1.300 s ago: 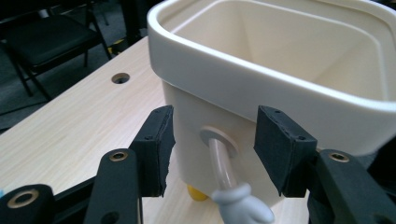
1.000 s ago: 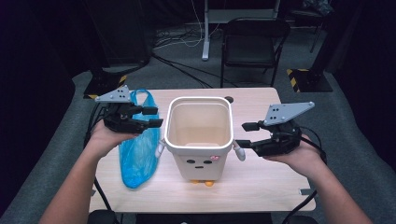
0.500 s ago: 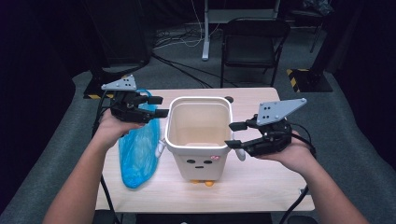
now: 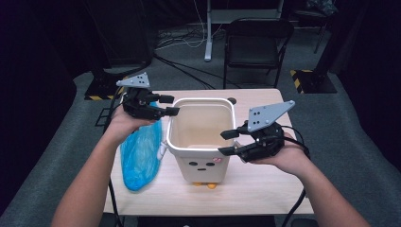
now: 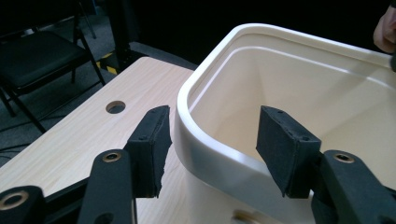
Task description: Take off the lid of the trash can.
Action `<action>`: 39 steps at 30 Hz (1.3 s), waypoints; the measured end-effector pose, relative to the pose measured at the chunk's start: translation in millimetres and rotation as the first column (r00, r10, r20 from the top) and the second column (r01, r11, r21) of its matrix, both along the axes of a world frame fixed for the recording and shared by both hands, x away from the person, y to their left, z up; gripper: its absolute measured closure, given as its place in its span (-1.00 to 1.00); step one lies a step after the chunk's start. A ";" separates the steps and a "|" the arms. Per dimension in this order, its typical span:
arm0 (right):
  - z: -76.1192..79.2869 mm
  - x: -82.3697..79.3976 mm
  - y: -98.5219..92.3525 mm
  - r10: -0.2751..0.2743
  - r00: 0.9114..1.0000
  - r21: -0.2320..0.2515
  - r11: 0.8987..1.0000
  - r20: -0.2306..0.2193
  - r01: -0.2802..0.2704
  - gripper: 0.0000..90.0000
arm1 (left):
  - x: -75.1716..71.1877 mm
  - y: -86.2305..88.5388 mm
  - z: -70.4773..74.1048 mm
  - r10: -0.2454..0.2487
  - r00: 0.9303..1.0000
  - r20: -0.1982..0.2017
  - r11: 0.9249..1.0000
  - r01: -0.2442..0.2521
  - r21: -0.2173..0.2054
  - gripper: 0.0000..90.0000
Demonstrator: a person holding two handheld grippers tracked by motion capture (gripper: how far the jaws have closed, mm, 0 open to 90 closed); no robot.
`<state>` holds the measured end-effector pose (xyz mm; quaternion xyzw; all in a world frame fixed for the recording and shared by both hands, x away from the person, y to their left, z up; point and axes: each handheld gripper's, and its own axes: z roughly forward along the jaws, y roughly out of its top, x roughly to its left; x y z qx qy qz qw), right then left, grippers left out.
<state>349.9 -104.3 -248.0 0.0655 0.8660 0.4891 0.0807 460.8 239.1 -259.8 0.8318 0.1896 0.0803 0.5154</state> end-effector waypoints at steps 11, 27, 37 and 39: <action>-3.9 2.0 20.3 0.060 0.998 -0.019 0.998 0.019 -0.060 0.37 | 13.4 -12.4 -3.3 -0.009 1.000 -0.011 1.000 0.009 0.015 0.13; -8.5 8.2 40.1 0.112 0.994 -0.062 0.992 -0.003 -0.112 0.49 | 24.9 -26.7 -5.7 -0.035 0.999 -0.027 0.998 0.036 0.043 0.25; -6.3 10.0 42.4 0.139 0.990 -0.097 0.985 -0.013 -0.140 0.67 | 25.0 -28.1 -3.0 0.000 1.000 0.005 0.998 0.000 0.066 0.58; -6.2 9.8 42.8 0.142 0.990 -0.104 0.984 -0.014 -0.142 0.69 | 24.8 -27.7 -2.7 0.000 1.000 0.009 0.998 -0.001 0.065 0.62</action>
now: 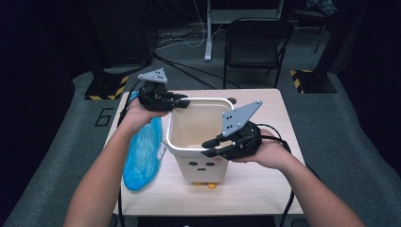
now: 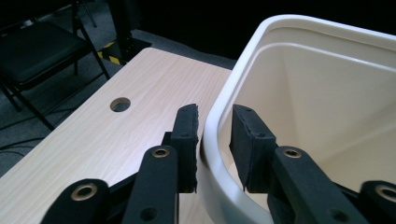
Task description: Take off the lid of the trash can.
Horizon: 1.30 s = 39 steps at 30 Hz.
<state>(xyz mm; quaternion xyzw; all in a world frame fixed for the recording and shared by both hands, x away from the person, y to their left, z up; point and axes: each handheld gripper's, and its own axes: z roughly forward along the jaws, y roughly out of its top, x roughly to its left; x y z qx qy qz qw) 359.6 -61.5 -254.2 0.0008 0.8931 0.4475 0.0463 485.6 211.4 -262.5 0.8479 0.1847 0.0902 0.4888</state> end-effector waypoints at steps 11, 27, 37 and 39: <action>2.1 -0.5 3.9 0.018 1.000 -0.025 1.000 0.001 -0.018 0.85 | -1.4 -1.0 1.2 0.006 1.000 0.017 1.000 -0.006 0.011 0.69; 12.6 -0.3 2.3 0.022 1.000 -0.020 1.000 0.006 -0.022 0.85 | -2.4 -1.0 12.9 0.003 0.999 0.039 1.000 -0.003 0.005 0.69; 23.0 -2.8 1.2 0.024 1.000 -0.013 1.000 0.020 -0.024 0.85 | -6.0 -0.8 24.7 0.007 0.999 0.054 1.000 -0.007 -0.002 0.69; 25.8 -3.7 0.8 0.025 0.999 -0.015 1.000 0.028 -0.025 0.85 | -6.8 -1.1 26.9 0.008 0.998 0.056 1.000 -0.008 0.001 0.69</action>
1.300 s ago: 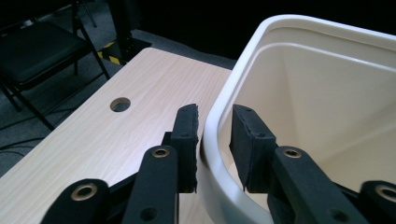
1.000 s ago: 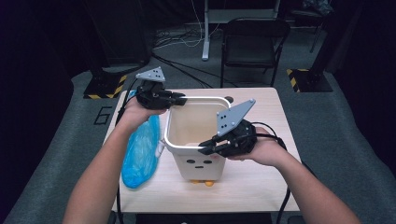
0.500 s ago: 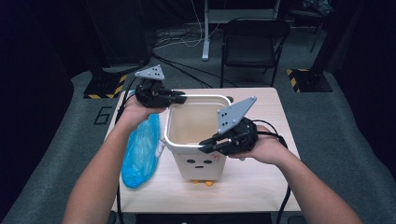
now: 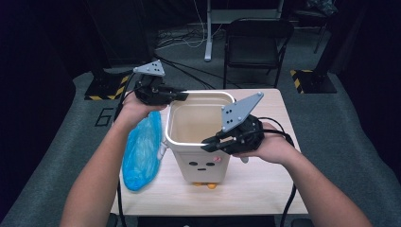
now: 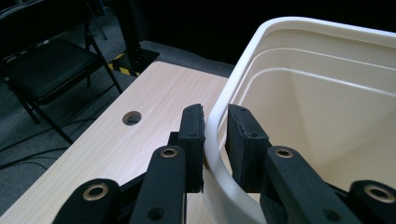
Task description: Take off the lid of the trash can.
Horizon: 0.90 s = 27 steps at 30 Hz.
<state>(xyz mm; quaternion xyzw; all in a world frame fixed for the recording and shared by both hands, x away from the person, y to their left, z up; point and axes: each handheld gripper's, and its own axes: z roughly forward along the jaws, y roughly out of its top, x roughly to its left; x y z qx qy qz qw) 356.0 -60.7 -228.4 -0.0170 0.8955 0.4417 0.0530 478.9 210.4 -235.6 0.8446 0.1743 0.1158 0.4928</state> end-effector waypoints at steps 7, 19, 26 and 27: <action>5.3 -3.5 -0.9 0.001 1.000 -0.002 1.000 0.019 -0.001 0.86 | -3.2 0.6 6.0 -0.007 1.000 0.014 1.000 0.007 -0.011 0.68; 3.9 -7.3 -5.5 -0.015 0.999 -0.002 1.000 0.032 0.015 0.87 | -7.3 -0.4 9.0 -0.007 1.000 0.003 0.999 0.008 -0.032 0.40; 2.6 -6.2 -14.9 -0.027 0.999 0.012 1.000 0.022 0.027 0.87 | -12.2 2.9 17.7 -0.008 1.000 0.014 0.999 0.009 -0.044 0.19; 2.6 -6.2 -14.9 -0.027 0.999 0.012 1.000 0.022 0.027 0.87 | -13.6 3.8 18.8 -0.007 1.000 0.017 0.999 0.008 -0.048 0.19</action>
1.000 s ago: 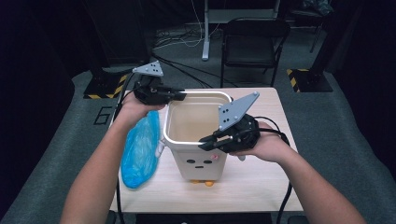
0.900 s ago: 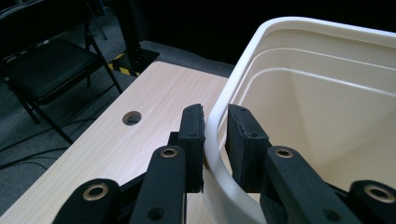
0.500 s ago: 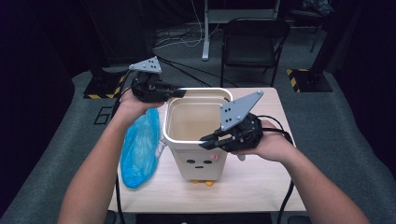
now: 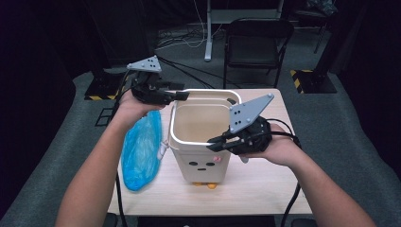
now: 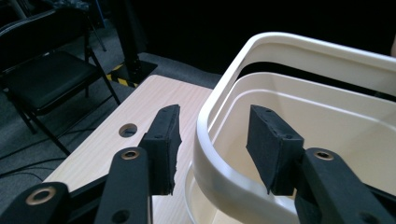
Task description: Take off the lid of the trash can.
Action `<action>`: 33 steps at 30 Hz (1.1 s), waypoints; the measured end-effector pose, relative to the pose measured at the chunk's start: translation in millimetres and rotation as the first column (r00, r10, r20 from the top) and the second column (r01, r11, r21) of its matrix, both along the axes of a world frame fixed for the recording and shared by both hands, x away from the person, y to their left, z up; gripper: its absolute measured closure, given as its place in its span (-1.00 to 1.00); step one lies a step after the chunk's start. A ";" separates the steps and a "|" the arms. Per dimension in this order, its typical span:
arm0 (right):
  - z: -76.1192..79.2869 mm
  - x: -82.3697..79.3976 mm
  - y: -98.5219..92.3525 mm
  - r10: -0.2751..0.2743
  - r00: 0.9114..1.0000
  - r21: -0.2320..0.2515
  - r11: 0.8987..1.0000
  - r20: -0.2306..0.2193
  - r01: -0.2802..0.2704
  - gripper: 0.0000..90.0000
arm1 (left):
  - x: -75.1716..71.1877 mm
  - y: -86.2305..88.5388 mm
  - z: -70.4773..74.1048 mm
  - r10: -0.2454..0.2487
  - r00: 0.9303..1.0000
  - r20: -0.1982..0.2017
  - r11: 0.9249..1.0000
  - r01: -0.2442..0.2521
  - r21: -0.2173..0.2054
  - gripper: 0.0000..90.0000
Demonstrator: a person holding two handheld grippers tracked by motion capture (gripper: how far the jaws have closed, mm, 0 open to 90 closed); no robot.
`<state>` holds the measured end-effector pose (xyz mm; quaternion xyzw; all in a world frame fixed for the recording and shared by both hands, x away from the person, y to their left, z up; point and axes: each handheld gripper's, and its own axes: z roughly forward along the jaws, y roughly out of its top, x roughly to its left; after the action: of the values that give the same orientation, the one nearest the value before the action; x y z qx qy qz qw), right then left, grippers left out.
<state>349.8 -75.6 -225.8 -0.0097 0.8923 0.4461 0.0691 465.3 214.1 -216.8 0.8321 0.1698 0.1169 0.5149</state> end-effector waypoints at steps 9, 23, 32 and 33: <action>2.3 -4.1 -13.2 -0.028 1.000 0.014 1.000 0.010 0.028 0.87 | -14.4 16.1 3.4 0.005 1.000 0.022 1.000 -0.004 -0.018 0.15; 6.7 -5.1 -32.1 -0.114 0.992 0.000 0.994 0.051 0.114 0.87 | -36.0 47.8 -17.1 0.037 0.999 0.015 0.999 -0.036 -0.036 0.13; 2.2 4.9 -47.0 -0.178 0.983 0.013 0.984 0.040 0.177 0.87 | -56.4 59.4 -42.8 0.050 0.999 0.019 0.999 -0.050 -0.011 0.11; 2.2 4.9 -47.0 -0.178 0.983 0.013 0.984 0.040 0.177 0.87 | -56.4 59.4 -42.8 0.050 0.999 0.019 0.999 -0.050 -0.011 0.11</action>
<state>354.7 -122.6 -223.5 0.0611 0.8860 0.4418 0.1267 408.9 273.6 -259.6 0.8237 0.1863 0.1366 0.5178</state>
